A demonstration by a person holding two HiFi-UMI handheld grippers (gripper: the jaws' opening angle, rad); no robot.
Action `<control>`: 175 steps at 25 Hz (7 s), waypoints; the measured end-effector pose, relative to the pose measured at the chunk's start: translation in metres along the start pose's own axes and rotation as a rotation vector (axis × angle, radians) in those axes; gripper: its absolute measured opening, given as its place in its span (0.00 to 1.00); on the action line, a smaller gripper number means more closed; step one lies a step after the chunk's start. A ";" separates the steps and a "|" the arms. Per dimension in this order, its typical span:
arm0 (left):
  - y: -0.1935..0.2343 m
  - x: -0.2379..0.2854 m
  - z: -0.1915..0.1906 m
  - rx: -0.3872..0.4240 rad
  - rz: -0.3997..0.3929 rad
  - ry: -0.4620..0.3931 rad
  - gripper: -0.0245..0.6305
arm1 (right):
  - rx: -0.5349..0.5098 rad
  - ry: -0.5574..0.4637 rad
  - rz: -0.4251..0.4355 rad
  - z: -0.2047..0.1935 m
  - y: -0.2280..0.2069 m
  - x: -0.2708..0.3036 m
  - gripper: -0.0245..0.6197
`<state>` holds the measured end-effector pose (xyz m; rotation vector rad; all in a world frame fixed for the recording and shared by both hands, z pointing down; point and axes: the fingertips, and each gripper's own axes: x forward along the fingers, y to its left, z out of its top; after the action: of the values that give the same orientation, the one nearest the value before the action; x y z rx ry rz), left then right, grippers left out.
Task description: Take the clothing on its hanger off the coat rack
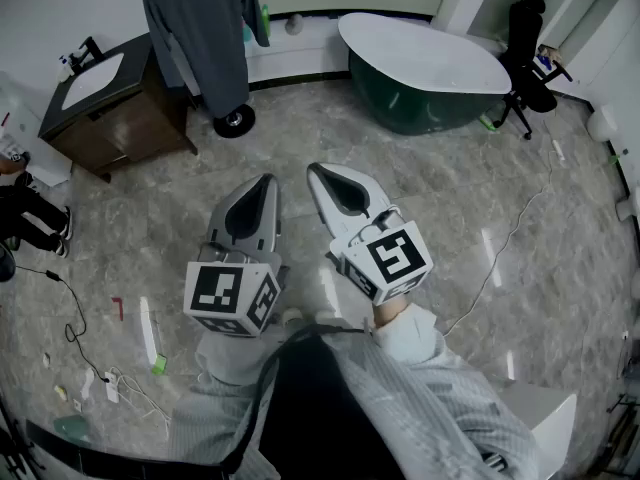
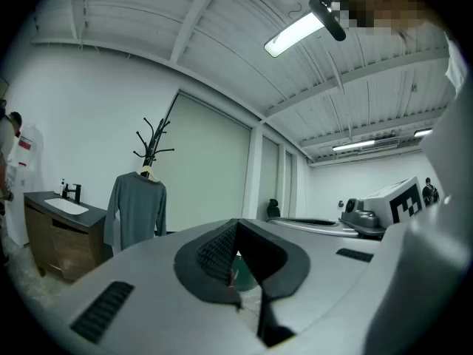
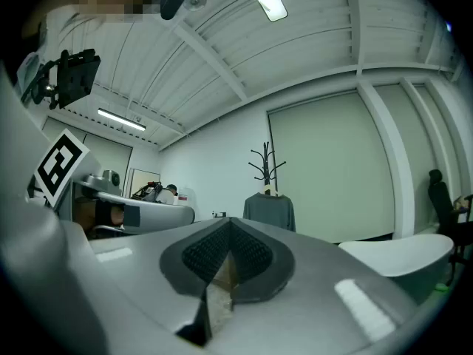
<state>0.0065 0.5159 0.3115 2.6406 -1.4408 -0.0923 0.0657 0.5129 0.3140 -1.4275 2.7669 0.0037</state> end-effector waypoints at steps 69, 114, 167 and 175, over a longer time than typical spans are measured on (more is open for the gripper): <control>0.544 0.620 0.071 0.063 0.637 -0.018 0.04 | -0.055 -0.053 0.466 -0.008 -0.450 0.759 0.04; 0.790 0.700 0.191 0.912 0.977 0.299 0.33 | -0.732 -0.164 0.364 0.041 -0.412 1.033 0.30; 0.654 0.939 0.171 0.986 0.515 0.144 0.23 | -0.788 0.050 -0.182 0.050 -0.669 0.950 0.20; 0.662 0.935 0.174 0.984 0.530 0.146 0.23 | -0.777 0.048 -0.154 0.048 -0.663 0.958 0.20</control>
<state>-0.0580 -0.6389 0.2444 2.5951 -2.5166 1.0890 0.0521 -0.6516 0.2485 -1.7645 2.7985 1.1599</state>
